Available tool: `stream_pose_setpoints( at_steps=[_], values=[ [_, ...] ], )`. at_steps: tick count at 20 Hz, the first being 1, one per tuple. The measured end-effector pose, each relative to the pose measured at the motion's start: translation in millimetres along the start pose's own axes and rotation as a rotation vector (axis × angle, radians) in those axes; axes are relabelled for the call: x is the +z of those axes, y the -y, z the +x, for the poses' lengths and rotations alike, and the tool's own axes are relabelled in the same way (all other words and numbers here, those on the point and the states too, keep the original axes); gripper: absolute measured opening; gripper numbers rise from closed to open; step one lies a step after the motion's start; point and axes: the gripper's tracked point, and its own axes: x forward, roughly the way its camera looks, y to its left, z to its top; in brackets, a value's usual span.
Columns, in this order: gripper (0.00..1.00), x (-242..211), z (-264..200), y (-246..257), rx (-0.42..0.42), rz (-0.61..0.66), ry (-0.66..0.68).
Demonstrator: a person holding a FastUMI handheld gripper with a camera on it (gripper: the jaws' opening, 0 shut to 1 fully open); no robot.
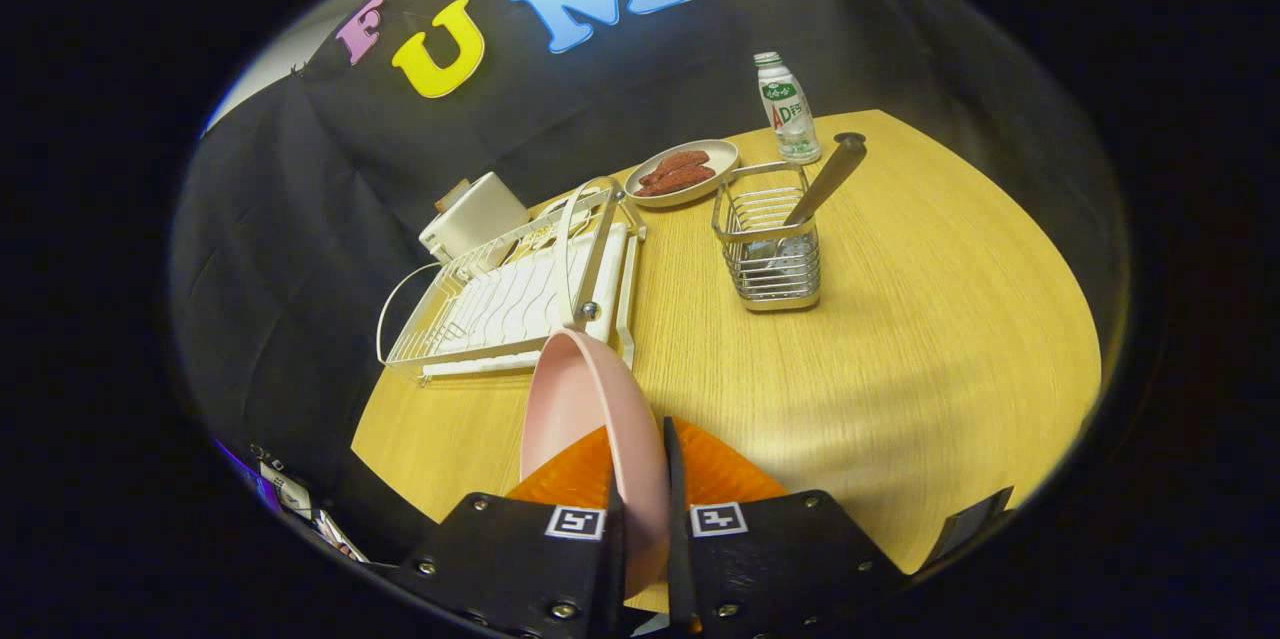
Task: Take the plate from the dish rack, then take the spoon from the basket and place it into the plate.
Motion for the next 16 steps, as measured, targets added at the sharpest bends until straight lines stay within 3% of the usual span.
stream_pose_setpoints(
  at_steps=[8, 16],
  values=[
    [0.17, -19, 22, -3, 0.051, 0.057, -0.056],
    [0.25, -26, 25, 32, -0.026, 0.008, -0.077]
  ],
)
